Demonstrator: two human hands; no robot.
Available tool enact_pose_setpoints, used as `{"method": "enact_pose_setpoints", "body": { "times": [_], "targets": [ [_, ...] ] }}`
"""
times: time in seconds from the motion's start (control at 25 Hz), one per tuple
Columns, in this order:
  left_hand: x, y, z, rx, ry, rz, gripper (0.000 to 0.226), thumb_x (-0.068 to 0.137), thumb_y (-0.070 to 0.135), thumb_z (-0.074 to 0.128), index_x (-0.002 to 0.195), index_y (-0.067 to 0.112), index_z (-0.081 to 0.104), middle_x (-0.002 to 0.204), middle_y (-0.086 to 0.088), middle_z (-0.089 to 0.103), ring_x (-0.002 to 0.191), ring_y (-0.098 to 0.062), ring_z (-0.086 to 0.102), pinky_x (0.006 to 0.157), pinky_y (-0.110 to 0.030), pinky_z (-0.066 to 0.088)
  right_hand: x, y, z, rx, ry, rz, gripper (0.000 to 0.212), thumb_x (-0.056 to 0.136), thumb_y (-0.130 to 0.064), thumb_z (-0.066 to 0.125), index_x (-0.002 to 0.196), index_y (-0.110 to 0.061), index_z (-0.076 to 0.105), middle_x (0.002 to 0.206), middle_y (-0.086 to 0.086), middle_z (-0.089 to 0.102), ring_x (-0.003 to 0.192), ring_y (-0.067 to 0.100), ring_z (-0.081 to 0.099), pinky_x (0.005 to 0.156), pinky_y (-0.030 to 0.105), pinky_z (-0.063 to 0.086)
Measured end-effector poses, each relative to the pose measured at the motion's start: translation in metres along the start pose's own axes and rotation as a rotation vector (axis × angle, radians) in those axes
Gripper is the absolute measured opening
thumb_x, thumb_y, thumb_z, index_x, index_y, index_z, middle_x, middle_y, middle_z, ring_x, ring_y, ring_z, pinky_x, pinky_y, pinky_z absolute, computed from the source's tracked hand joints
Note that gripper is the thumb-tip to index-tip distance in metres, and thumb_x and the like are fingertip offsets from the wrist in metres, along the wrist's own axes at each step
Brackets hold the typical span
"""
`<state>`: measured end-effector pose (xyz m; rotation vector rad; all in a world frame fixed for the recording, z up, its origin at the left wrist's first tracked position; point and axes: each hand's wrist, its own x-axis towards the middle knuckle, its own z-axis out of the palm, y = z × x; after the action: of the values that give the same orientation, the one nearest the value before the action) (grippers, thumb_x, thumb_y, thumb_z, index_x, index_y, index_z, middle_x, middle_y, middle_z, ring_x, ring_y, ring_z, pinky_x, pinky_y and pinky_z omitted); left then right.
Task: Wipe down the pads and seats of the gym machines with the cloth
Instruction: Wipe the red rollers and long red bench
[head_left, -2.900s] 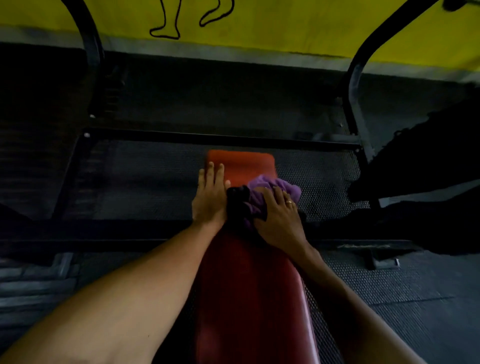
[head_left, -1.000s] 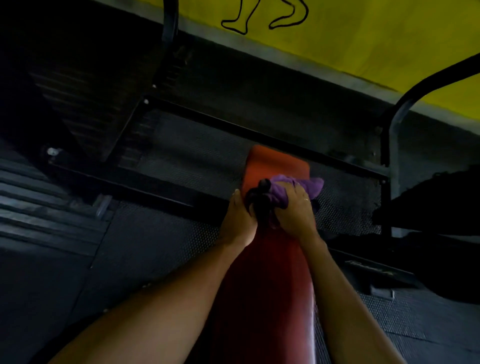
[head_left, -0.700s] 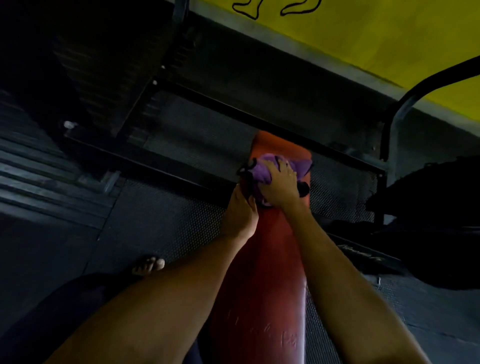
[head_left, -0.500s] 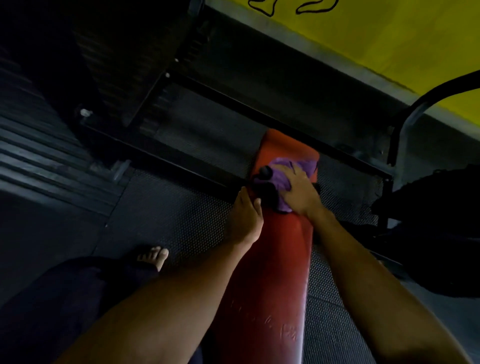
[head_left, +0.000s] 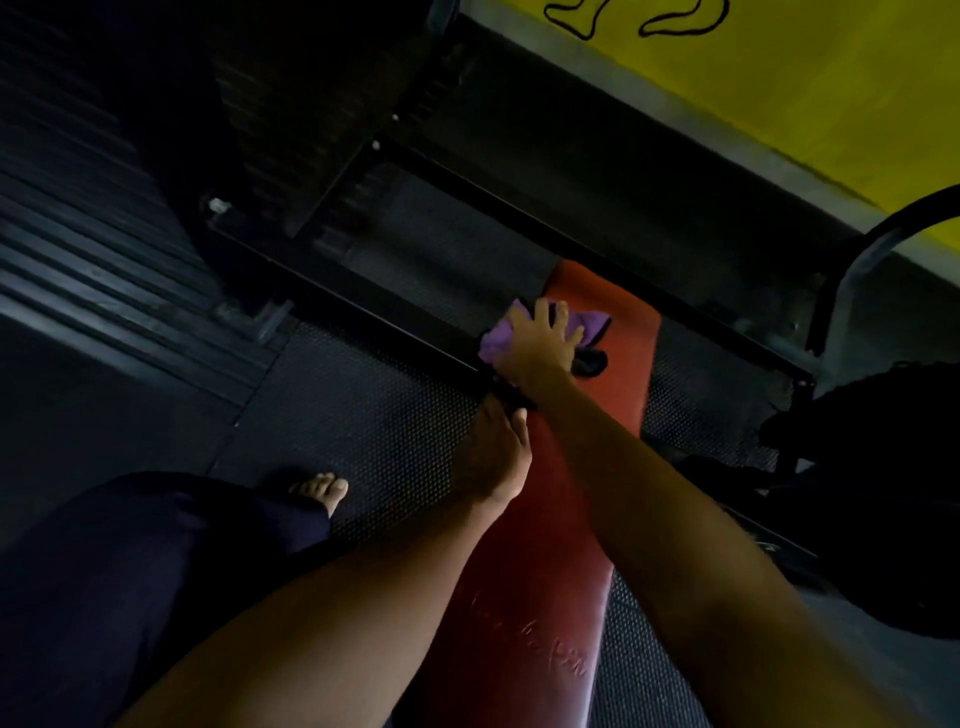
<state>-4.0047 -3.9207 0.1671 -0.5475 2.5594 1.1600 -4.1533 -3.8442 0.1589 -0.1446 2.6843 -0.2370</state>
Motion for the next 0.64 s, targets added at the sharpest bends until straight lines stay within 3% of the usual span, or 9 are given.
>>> {"method": "enact_pose_setpoints", "body": {
  "times": [0.08,0.12,0.16,0.24,0.32,0.4,0.44,0.56,0.64],
  "targets": [
    [-0.001,-0.002,0.002,0.037,0.028,0.014,0.060,0.105,0.046,0.027,0.146,0.005,0.043,0.136,-0.015,0.057,0.114,-0.030,0.063,0.088,-0.040,0.054,0.015,0.047,-0.002,0.195,0.258,-0.060,0.091,0.058,-0.048,0.090,0.136,-0.057,0.045,0.147,-0.022,0.046,0.136,0.014,0.049,0.113,0.041,0.041],
    [-0.001,-0.004,0.005,0.081,0.044,0.007,0.061,0.105,0.047,0.029,0.145,0.004,0.044,0.134,-0.016,0.059,0.111,-0.030,0.065,0.085,-0.039,0.055,0.011,0.053,-0.005,0.232,0.250,-0.113,0.085,0.062,-0.034,0.088,0.136,-0.052,0.049,0.144,-0.020,0.051,0.132,0.009,0.052,0.109,0.033,0.044],
    [-0.001,-0.002,0.003,0.083,0.040,-0.014,0.061,0.105,0.047,0.030,0.144,0.003,0.046,0.132,-0.016,0.061,0.108,-0.030,0.066,0.083,-0.039,0.056,0.007,0.041,-0.009,0.206,0.176,-0.095,0.081,0.071,-0.029,0.081,0.143,-0.044,0.047,0.151,-0.011,0.047,0.140,0.014,0.046,0.113,0.038,0.041],
    [-0.004,-0.005,0.004,0.087,0.065,0.039,0.065,0.104,0.048,0.027,0.138,-0.001,0.052,0.123,-0.018,0.065,0.100,-0.030,0.069,0.077,-0.037,0.057,-0.010,0.000,-0.002,0.048,-0.018,-0.004,0.075,0.083,-0.040,0.068,0.152,-0.029,0.040,0.157,0.005,0.032,0.150,0.031,0.026,0.120,0.059,0.025],
    [-0.007,-0.007,0.000,0.069,0.047,0.071,0.055,0.105,0.041,0.034,0.138,0.000,0.051,0.122,-0.019,0.065,0.098,-0.031,0.068,0.076,-0.036,0.054,-0.017,0.007,0.029,0.050,-0.022,-0.098,0.064,0.075,-0.060,0.059,0.132,-0.032,0.060,0.138,0.003,0.051,0.134,0.031,0.044,0.109,0.059,0.038],
    [-0.008,-0.006,-0.005,0.009,-0.037,0.032,0.049,0.106,0.036,0.039,0.144,0.005,0.042,0.132,-0.016,0.059,0.107,-0.031,0.065,0.083,-0.038,0.052,-0.052,0.018,0.002,0.140,0.052,-0.212,0.049,0.069,-0.050,0.059,0.112,-0.028,0.071,0.115,-0.001,0.065,0.107,0.029,0.061,0.091,0.049,0.050],
    [-0.010,-0.004,-0.008,-0.016,-0.058,0.004,0.051,0.106,0.036,0.038,0.148,0.008,0.037,0.137,-0.014,0.055,0.112,-0.031,0.063,0.087,-0.038,0.049,-0.056,0.026,0.000,0.208,0.095,-0.213,0.050,0.070,-0.041,0.060,0.114,-0.020,0.071,0.115,0.007,0.066,0.105,0.034,0.062,0.090,0.049,0.050],
    [-0.012,-0.004,-0.015,-0.080,-0.115,0.011,0.057,0.107,0.034,0.037,0.156,0.008,0.024,0.150,-0.014,0.044,0.125,-0.031,0.055,0.095,-0.038,0.045,-0.072,0.003,-0.012,0.176,0.093,0.065,0.069,0.084,-0.040,0.065,0.146,-0.015,0.046,0.146,0.017,0.044,0.136,0.038,0.039,0.110,0.053,0.032],
    [-0.011,-0.014,-0.017,-0.093,-0.191,0.074,0.056,0.107,0.026,0.039,0.156,0.005,0.024,0.153,-0.016,0.040,0.133,-0.032,0.049,0.105,-0.037,0.042,-0.094,-0.003,0.003,0.213,0.054,0.051,0.073,0.087,-0.038,0.069,0.150,-0.016,0.041,0.155,0.017,0.033,0.144,0.037,0.027,0.116,0.057,0.024]
  ]
}}
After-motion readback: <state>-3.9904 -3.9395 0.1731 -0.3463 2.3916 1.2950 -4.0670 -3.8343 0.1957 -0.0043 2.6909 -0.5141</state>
